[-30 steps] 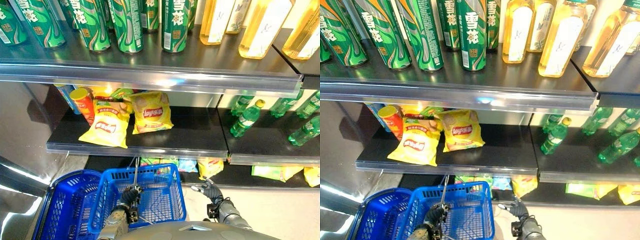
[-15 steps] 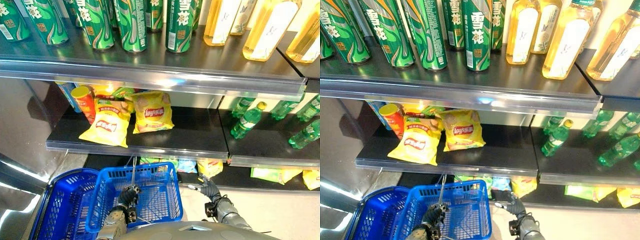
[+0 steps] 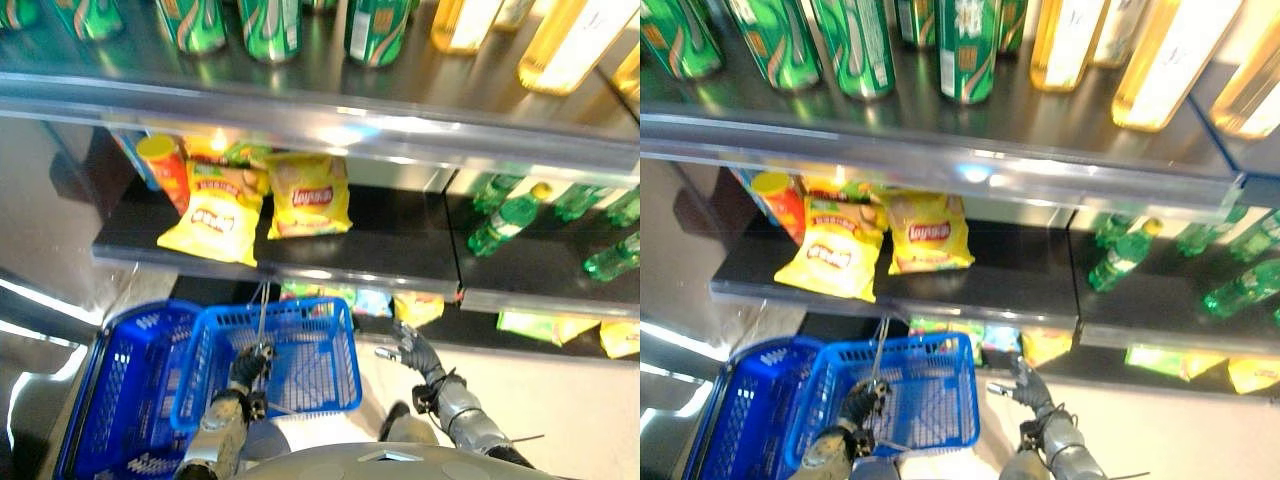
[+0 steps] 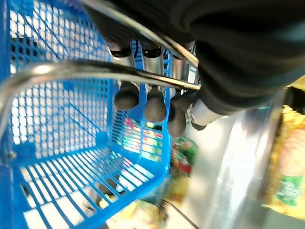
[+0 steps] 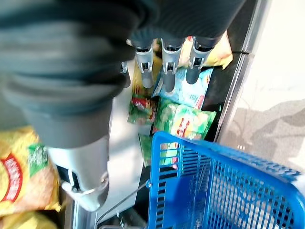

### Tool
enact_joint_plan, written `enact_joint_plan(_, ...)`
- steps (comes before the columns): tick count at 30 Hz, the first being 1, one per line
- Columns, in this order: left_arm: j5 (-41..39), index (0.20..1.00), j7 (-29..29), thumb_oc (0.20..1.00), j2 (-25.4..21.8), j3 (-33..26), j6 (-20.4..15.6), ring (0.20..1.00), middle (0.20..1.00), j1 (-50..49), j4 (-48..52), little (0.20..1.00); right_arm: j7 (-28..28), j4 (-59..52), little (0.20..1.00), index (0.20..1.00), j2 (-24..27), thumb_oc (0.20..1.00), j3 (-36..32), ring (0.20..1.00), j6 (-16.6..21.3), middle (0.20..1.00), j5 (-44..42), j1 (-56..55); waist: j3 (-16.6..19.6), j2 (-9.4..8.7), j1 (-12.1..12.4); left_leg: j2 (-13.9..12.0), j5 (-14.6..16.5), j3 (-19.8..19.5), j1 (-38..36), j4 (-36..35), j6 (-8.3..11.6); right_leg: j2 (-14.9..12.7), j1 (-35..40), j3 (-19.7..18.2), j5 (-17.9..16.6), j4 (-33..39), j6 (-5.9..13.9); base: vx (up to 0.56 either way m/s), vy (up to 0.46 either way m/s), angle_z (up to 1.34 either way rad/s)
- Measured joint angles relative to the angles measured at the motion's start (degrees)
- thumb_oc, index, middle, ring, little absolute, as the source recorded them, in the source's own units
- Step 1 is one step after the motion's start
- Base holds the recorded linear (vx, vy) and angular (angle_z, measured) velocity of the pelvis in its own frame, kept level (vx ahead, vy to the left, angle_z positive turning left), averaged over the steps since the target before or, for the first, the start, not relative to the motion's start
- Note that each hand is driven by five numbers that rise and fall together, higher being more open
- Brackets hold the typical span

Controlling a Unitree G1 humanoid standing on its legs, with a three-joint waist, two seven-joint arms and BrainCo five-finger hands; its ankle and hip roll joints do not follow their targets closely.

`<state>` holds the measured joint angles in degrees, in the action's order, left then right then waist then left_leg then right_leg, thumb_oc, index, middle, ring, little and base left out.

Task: Pick up the snacks into the basket

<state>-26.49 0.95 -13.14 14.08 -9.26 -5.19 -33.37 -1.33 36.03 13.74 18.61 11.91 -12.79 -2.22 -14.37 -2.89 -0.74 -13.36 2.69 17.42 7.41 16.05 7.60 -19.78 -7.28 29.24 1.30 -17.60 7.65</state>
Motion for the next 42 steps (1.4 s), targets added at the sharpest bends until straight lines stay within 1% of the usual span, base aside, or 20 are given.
enact_joint_plan(2, -1.4, 0.2, -0.3, 0.2, -0.7, 0.0, 0.0, 0.2, 0.2, 0.8, 0.8, 0.2, -0.6, -1.9, 1.0, 1.0, 0.9, 1.0, -0.1, 1.0, 0.2, 1.0, -0.5, -0.1, -1.3, 0.23, -0.2, -1.2, 1.5, -0.6, 2.6, 4.3, 0.08, -0.9, -2.6, -0.3, 2.3, -4.8, -0.29, -0.08, -0.002, 0.06)
enact_joint_plan(3, -1.8, 0.2, -0.6, 0.2, -1.1, -0.1, 0.0, 0.2, 0.2, 1.1, 1.8, 0.2, -0.9, -3.8, 1.0, 1.0, 2.0, 1.0, -0.4, 1.0, 0.4, 1.0, -0.9, -0.1, -1.6, 0.44, -0.3, -2.3, 3.3, -0.6, 5.4, 7.7, -0.11, -1.7, -5.0, -0.6, 4.0, -7.8, -0.79, -0.06, -0.011, -0.02)
enact_joint_plan(4, -1.9, 0.2, -0.6, 0.2, -1.1, -0.2, 0.0, 0.2, 0.2, 1.4, 1.9, 0.2, -0.9, -3.9, 1.0, 1.0, 2.2, 1.0, -0.9, 1.0, 0.5, 1.0, -1.1, -0.1, -2.0, 0.51, -0.4, -2.7, 3.5, -0.6, 6.1, 8.8, 0.03, -1.8, -5.6, -0.6, 4.2, -8.9, -0.88, -0.1, -0.001, -0.04)
enact_joint_plan(6, -2.7, 0.2, -0.7, 0.2, -1.5, -1.1, -0.1, 0.2, 0.2, 1.2, 4.7, 0.2, -1.5, -7.3, 1.0, 1.0, 3.9, 1.0, -1.2, 1.0, 0.7, 1.0, -2.1, -0.3, -2.6, 0.57, -1.6, -4.4, 5.1, -0.7, 10.8, 13.9, -0.14, -3.1, -9.9, -0.7, 5.9, -13.6, -1.62, -0.09, 0.005, -0.04)
enact_joint_plan(10, -4.3, 0.2, -1.5, 0.2, -1.8, -1.3, -0.2, 0.2, 0.2, 1.3, 7.7, 0.2, -4.0, -13.1, 1.0, 1.0, 6.1, 1.0, -2.0, 1.0, 0.8, 1.0, -5.1, -1.0, -3.3, 0.56, -1.6, -6.1, 6.5, -0.9, 15.4, 19.2, 0.03, -3.9, -15.1, -1.7, 7.6, -18.9, -2.71, -0.04, 0.0, -0.11)
enact_joint_plan(14, -4.3, 0.2, -1.5, 0.2, -1.8, -1.6, -0.8, 0.2, 0.2, 1.5, 7.9, 0.2, -5.9, -19.6, 1.0, 1.0, 8.4, 1.0, -1.9, 1.0, 1.3, 1.0, -7.1, -1.2, -3.5, 0.6, -1.6, -6.9, 7.1, -1.7, 17.2, 21.0, 0.07, -4.2, -16.6, -1.7, 9.1, -21.5, -3.11, 0.0, -0.006, 0.01)
enact_joint_plan(17, -4.3, 0.2, -1.9, 0.2, -2.2, -1.8, -1.3, 0.2, 0.2, 0.6, 8.8, 0.2, -8.7, -30.9, 1.0, 1.0, 14.0, 1.0, -1.8, 1.0, 1.7, 1.0, -9.3, -2.0, -3.5, 0.6, -1.6, -7.0, 7.2, -1.9, 17.7, 21.2, 0.1, -4.4, -17.1, -1.6, 9.6, -22.2, -3.17, 0.02, -0.006, 0.03)
enact_joint_plan(18, -4.3, 0.2, -2.0, 0.2, -2.3, -1.8, -1.3, 0.2, 0.2, 0.6, 8.9, 0.2, -9.4, -33.1, 1.0, 1.0, 14.7, 1.0, -2.2, 1.0, 2.2, 1.0, -10.5, -2.6, -3.5, 0.58, -1.7, -7.1, 7.2, -1.9, 17.8, 21.3, 0.1, -4.4, -17.1, -1.5, 9.6, -22.2, -3.17, 0.03, 0.003, 0.06)
enact_joint_plan(21, -4.3, 0.2, -2.4, 0.2, -2.7, -1.8, -1.3, 0.2, 0.2, 0.0, 9.6, 0.2, -11.2, -38.7, 1.0, 1.0, 14.5, 1.0, -4.1, 1.0, 3.2, 1.0, -17.3, -1.0, -3.5, 0.52, -1.5, -7.3, 7.1, -2.2, 18.4, 21.6, 0.1, -4.5, -17.0, -0.9, 9.8, -22.4, -3.35, 0.02, 0.004, 0.09)
enact_joint_plan(23, -4.3, 0.2, -2.7, 0.2, -2.8, -1.8, -1.3, 0.2, 0.2, -0.3, 9.8, 0.2, -11.6, -42.6, 1.0, 1.0, 12.8, 1.0, -4.9, 1.0, 3.2, 1.0, -22.5, 0.3, -3.4, 0.51, -1.6, -7.3, 7.1, -2.4, 18.5, 21.6, 0.13, -4.6, -16.8, -0.5, 9.8, -22.4, -3.46, 0.02, 0.004, 0.08)
enact_joint_plan(26, -4.3, 0.2, -3.1, 0.2, -2.9, -1.7, -1.3, 0.2, 0.2, -0.1, 9.9, 0.2, -11.9, -43.8, 1.0, 1.0, 10.5, 1.0, -5.8, 1.0, 4.5, 1.0, -26.5, 4.1, -3.4, 0.52, -1.6, -7.3, 6.9, -2.8, 19.0, 21.8, 0.46, -4.6, -16.7, -0.2, 9.8, -22.4, -3.46, 0.02, 0.004, 0.06)
enact_joint_plan(27, -4.3, 0.2, -3.2, 0.2, -2.9, -1.7, -1.4, 0.2, 0.2, -0.3, 10.2, 0.2, -11.5, -43.5, 1.0, 1.0, 10.4, 1.0, -5.7, 1.0, 4.6, 1.0, -27.4, 5.8, -3.3, 0.62, -0.9, -7.3, 6.9, -3.0, 19.3, 21.8, 0.47, -4.7, -16.5, 0.2, 9.8, -22.4, -3.45, 0.04, -0.004, 0.08)
enact_joint_plan(30, -4.3, 0.2, -3.2, 0.2, -3.5, -0.6, -1.4, 0.2, 0.2, -0.2, 10.2, 0.2, -8.5, -41.6, 1.0, 1.0, 9.2, 1.0, -6.2, 1.0, 5.5, 1.0, -27.5, 12.8, -3.2, 0.57, -1.3, -7.2, 6.9, -3.6, 19.2, 21.8, 0.47, -4.7, -15.7, 1.0, 9.8, -22.3, -3.42, 0.02, -0.018, 0.11)
enact_joint_plan(31, -4.3, 0.2, -3.3, 0.2, -3.6, -0.2, -1.4, 0.2, 0.2, -0.2, 10.2, 0.2, -7.3, -41.6, 1.0, 1.0, 9.4, 1.0, -6.9, 1.0, 5.9, 1.0, -27.0, 15.0, -3.2, 0.58, 0.0, -7.2, 6.9, -3.7, 19.3, 21.8, 0.46, -4.7, -15.6, 1.2, 9.8, -22.3, -3.42, 0.02, -0.021, 0.08)
enact_joint_plan(32, -4.3, 0.2, -3.3, 0.2, -3.7, 0.3, -1.3, 0.2, 0.2, -0.2, 10.2, 0.2, -5.4, -41.0, 1.0, 1.0, 10.0, 1.0, -7.2, 1.0, 6.1, 1.0, -25.7, 16.5, -3.1, 0.57, 0.7, -7.2, 6.9, -3.8, 19.2, 21.8, 0.45, -4.8, -15.3, 1.4, 9.8, -22.2, -3.39, 0.01, -0.021, 0.07)
enact_joint_plan(33, -4.3, 0.2, -3.3, 0.2, -3.8, 0.5, -1.3, 0.2, 0.2, -0.2, 10.2, 0.2, -4.5, -40.2, 1.0, 1.0, 10.2, 1.0, -7.2, 1.0, 6.1, 1.0, -24.5, 17.4, -3.1, 0.55, 0.4, -7.1, 6.9, -3.9, 19.2, 21.8, 0.44, -4.8, -15.1, 1.6, 9.8, -22.1, -3.38, 0.01, -0.02, 0.12)
enact_joint_plan(36, -4.3, 0.2, -3.5, 0.2, -3.9, 0.7, -1.1, 0.2, 0.2, -0.1, 10.2, 0.2, -0.5, -35.8, 1.0, 1.0, 10.9, 1.0, -6.9, 1.0, 6.1, 1.0, -19.0, 22.6, -3.1, 0.55, 1.1, -6.9, 6.8, -4.2, 19.3, 21.8, 0.36, -5.1, -14.6, 2.0, 9.9, -22.1, -3.31, 0.01, -0.015, 0.07)
enact_joint_plan(38, -4.3, 0.2, -3.7, 0.2, -4.0, 1.2, -1.1, 0.2, 0.2, -0.1, 10.4, 0.2, 3.7, -28.5, 1.0, 1.0, 11.8, 1.0, -6.3, 1.0, 5.0, 1.0, -13.4, 29.1, -3.1, 0.55, 1.8, -6.8, 6.6, -4.8, 19.3, 21.7, 0.29, -5.2, -13.9, 2.9, 9.9, -22.1, -3.31, 0.0, -0.007, 0.11)
enact_joint_plan(39, -4.3, 0.2, -3.7, 0.2, -4.3, 1.7, -1.1, 0.2, 0.2, 0.1, 10.4, 0.2, 4.4, -26.2, 1.0, 1.0, 11.9, 1.0, -6.0, 1.0, 4.5, 1.0, -12.4, 31.3, -3.1, 0.55, 1.7, -6.8, 6.6, -4.9, 19.3, 21.7, 0.29, -5.2, -13.8, 2.9, 9.9, -22.1, -3.31, -0.01, 0.001, 0.11)
enact_joint_plan(42, -4.3, 0.2, -3.5, 0.2, -5.3, 3.0, -0.6, 0.2, 0.2, 0.7, 10.8, 0.2, 7.6, -18.5, 1.0, 1.0, 12.1, 1.0, -4.3, 1.0, 2.9, 1.0, -9.7, 39.2, -3.1, 0.57, 3.1, -6.7, 6.5, -4.8, 19.3, 21.7, 0.23, -5.3, -13.8, 3.0, 9.9, -22.1, -3.3, -0.01, 0.001, 0.01)
